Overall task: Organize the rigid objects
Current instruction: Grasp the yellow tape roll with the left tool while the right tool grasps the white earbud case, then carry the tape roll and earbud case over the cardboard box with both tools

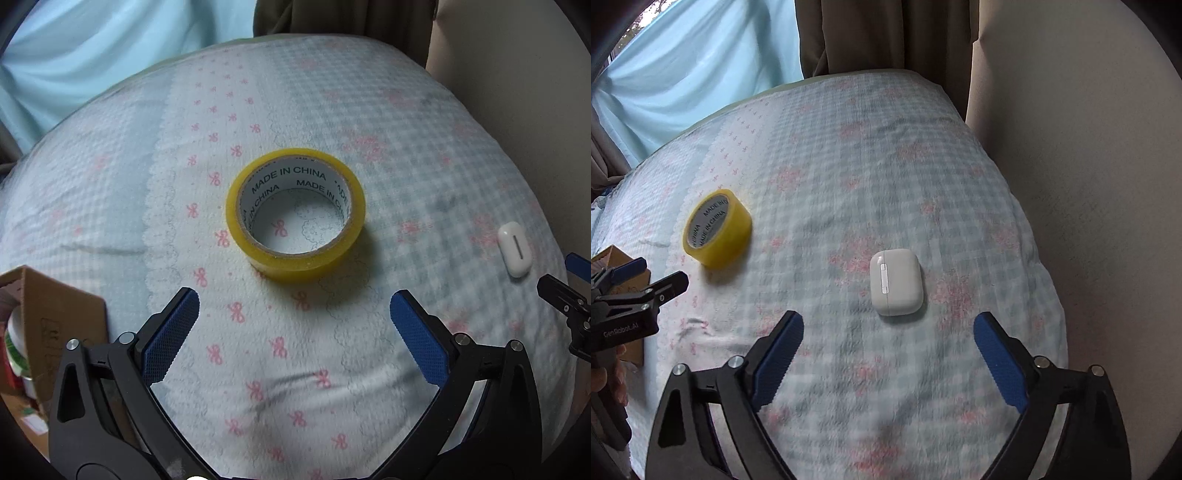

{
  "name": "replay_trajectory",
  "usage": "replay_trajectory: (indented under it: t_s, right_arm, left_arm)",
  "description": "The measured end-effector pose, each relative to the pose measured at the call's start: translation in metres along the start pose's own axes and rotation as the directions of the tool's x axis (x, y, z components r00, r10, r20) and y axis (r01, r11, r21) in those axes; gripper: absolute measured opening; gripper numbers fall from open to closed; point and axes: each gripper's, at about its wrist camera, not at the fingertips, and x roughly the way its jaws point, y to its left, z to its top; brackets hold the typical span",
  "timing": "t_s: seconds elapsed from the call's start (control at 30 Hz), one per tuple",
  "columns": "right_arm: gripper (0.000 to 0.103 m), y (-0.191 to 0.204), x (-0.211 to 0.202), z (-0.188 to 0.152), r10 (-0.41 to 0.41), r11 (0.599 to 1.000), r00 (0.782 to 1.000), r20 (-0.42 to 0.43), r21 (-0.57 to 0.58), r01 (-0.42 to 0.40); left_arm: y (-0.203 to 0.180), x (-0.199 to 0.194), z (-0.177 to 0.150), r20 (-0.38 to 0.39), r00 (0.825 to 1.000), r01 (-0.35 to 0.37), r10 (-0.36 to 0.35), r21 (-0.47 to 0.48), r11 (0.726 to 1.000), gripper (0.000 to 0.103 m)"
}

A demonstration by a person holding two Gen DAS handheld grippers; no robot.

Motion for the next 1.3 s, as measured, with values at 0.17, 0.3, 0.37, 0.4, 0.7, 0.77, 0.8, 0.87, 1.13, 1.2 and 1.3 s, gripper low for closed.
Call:
replay_trajectory:
  t_s: [0.17, 0.3, 0.37, 0.4, 0.7, 0.77, 0.8, 0.87, 1.13, 1.2, 1.3]
  right_arm:
    - [0.074, -0.005, 0.039, -0.004, -0.020, 1.000, 1.000, 0.016, 0.014, 0.019]
    - [0.069, -0.005, 0.060, 0.000, -0.030, 1.000, 0.999, 0.020, 0.007, 0.030]
    - [0.063, -0.002, 0.066, 0.003, -0.047, 0.998, 0.999, 0.024, -0.027, 0.048]
    - [0.061, 0.000, 0.068, 0.004, -0.053, 0.998, 0.998, 0.031, -0.045, 0.054]
    - [0.043, 0.008, 0.075, 0.018, -0.040, 0.996, 0.999, 0.029, -0.079, 0.042]
    - [0.043, 0.007, 0.076, 0.019, -0.037, 0.997, 0.999, 0.025, -0.065, 0.039]
    - [0.043, 0.007, 0.076, 0.019, -0.038, 0.997, 0.999, 0.024, -0.062, 0.039]
    - [0.043, 0.009, 0.074, 0.019, -0.042, 0.997, 0.999, 0.023, -0.062, 0.043]
    - [0.042, 0.013, 0.061, 0.023, -0.038, 0.998, 0.999, 0.034, -0.049, 0.040]
    - [0.042, 0.015, 0.051, 0.024, -0.035, 0.998, 0.998, 0.047, -0.047, 0.037]
    - [0.042, 0.019, 0.029, 0.028, -0.026, 0.999, 0.997, 0.074, -0.037, 0.028]
  left_arm:
    - [0.008, 0.036, 0.008, 0.015, 1.000, 0.015, -0.015, -0.010, 1.000, 0.103]
    - [0.011, 0.055, 0.017, 0.023, 0.999, 0.027, -0.027, -0.005, 1.000, 0.103]
    - [0.010, 0.063, 0.023, 0.025, 0.999, 0.023, -0.023, 0.010, 1.000, 0.103]
    - [0.009, 0.065, 0.025, 0.036, 0.999, 0.023, -0.023, 0.018, 1.000, 0.103]
    - [0.007, 0.067, 0.038, 0.065, 0.997, 0.047, -0.050, 0.044, 0.998, 0.096]
    - [0.008, 0.065, 0.038, 0.063, 0.997, 0.051, -0.053, 0.042, 0.998, 0.096]
    - [0.008, 0.065, 0.038, 0.064, 0.997, 0.049, -0.051, 0.043, 0.998, 0.096]
    - [0.008, 0.063, 0.038, 0.067, 0.997, 0.047, -0.050, 0.046, 0.998, 0.096]
    - [0.008, 0.023, 0.042, 0.128, 0.990, 0.044, -0.053, 0.068, 0.997, 0.096]
    - [0.010, 0.006, 0.045, 0.147, 0.988, 0.044, -0.054, 0.067, 0.997, 0.096]
    - [0.015, -0.025, 0.047, 0.178, 0.983, 0.043, -0.052, 0.057, 0.997, 0.096]
